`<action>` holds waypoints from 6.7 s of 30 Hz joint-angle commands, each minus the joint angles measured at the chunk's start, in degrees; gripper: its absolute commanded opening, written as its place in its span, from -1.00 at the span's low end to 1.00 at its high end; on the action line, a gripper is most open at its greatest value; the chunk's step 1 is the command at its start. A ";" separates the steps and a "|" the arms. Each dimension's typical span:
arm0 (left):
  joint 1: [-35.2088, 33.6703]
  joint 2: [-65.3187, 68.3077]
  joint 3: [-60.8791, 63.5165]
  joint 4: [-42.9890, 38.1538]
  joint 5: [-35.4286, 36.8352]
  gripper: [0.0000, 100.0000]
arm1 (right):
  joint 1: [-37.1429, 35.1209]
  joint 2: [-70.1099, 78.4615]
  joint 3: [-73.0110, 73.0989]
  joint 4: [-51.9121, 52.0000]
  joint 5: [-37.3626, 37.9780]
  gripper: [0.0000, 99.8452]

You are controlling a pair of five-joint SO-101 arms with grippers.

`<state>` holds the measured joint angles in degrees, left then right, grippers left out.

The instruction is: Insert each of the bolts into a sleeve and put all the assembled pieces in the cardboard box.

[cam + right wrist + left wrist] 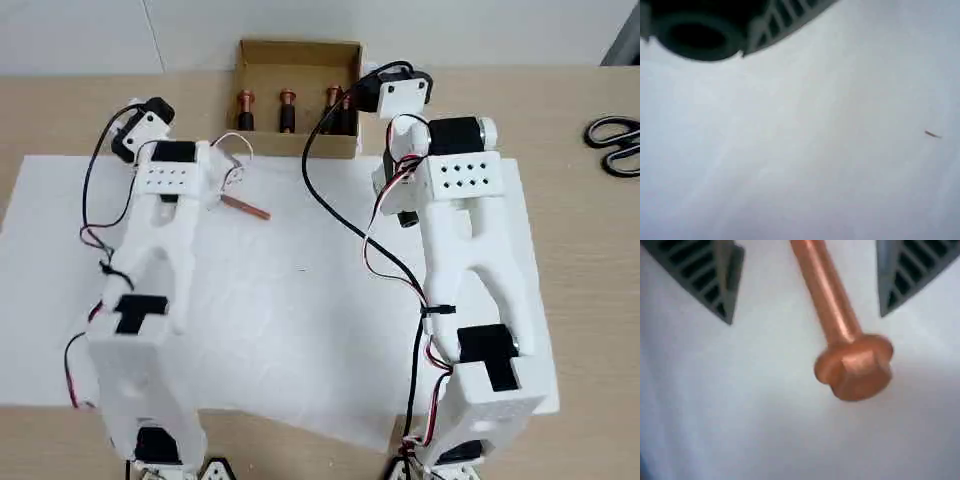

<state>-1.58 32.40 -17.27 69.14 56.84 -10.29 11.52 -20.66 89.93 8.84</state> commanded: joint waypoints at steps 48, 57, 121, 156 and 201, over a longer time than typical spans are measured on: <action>16.18 -24.97 -49.36 31.38 -38.24 -0.99 | -1.80 -34.42 -4.92 5.58 0.53 -0.99; 24.70 -53.54 -24.40 31.30 -41.93 -0.99 | -1.63 -54.55 13.36 5.41 0.62 -0.99; 33.67 -80.62 69.32 -47.30 -30.95 -0.99 | -16.92 -109.93 107.96 -61.14 -5.10 -0.99; 33.85 -77.71 68.44 -50.02 -31.38 -0.99 | -16.75 -109.93 107.87 -61.05 -5.10 -0.99; 34.90 -77.80 69.14 -32.53 -37.71 -0.99 | -16.92 -110.37 107.78 -59.12 -5.10 -0.99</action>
<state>33.49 -45.32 51.74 35.03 20.00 -27.25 -97.49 88.44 31.21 3.30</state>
